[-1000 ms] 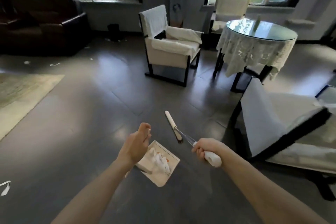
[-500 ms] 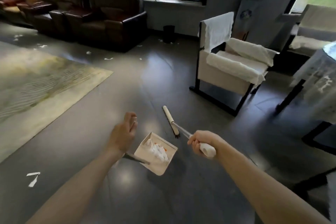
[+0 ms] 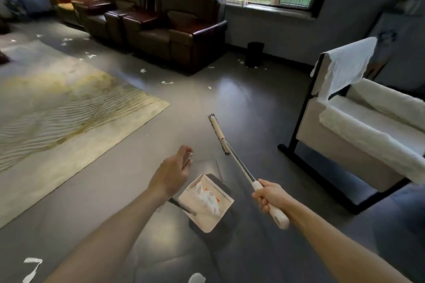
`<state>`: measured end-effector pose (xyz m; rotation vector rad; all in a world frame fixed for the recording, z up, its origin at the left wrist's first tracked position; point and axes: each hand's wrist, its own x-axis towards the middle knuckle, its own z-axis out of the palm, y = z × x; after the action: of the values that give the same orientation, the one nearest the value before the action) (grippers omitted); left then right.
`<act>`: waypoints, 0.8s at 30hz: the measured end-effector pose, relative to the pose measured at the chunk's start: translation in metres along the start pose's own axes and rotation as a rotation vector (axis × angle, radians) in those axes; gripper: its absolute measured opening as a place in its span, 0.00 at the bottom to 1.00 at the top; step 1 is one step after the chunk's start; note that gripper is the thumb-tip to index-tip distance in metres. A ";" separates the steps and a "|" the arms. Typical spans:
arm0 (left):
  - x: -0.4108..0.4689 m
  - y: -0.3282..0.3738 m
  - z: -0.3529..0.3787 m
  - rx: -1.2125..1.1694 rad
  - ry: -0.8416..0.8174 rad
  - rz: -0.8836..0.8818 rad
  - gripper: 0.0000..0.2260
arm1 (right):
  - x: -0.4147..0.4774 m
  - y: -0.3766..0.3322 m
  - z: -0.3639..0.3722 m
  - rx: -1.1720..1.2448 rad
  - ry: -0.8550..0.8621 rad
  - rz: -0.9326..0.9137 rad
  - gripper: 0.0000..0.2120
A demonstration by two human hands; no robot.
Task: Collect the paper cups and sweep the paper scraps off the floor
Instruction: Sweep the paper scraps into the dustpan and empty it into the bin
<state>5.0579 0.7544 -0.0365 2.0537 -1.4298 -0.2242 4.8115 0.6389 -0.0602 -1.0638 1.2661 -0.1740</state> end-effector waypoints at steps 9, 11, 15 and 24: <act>0.245 -0.019 0.043 0.033 -0.071 0.025 0.07 | 0.174 -0.157 -0.055 0.015 -0.010 -0.044 0.30; 0.303 -0.022 0.062 0.041 -0.073 0.017 0.07 | 0.226 -0.191 -0.075 0.036 -0.011 -0.040 0.31; 0.419 -0.014 0.096 0.037 -0.025 -0.032 0.07 | 0.318 -0.264 -0.124 0.059 -0.030 -0.020 0.33; 0.646 0.003 0.149 0.013 0.089 -0.107 0.07 | 0.475 -0.429 -0.218 0.042 -0.034 0.011 0.32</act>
<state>5.2437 0.1187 -0.0218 2.1263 -1.2724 -0.1657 4.9817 -0.0151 -0.0576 -1.0195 1.2322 -0.1732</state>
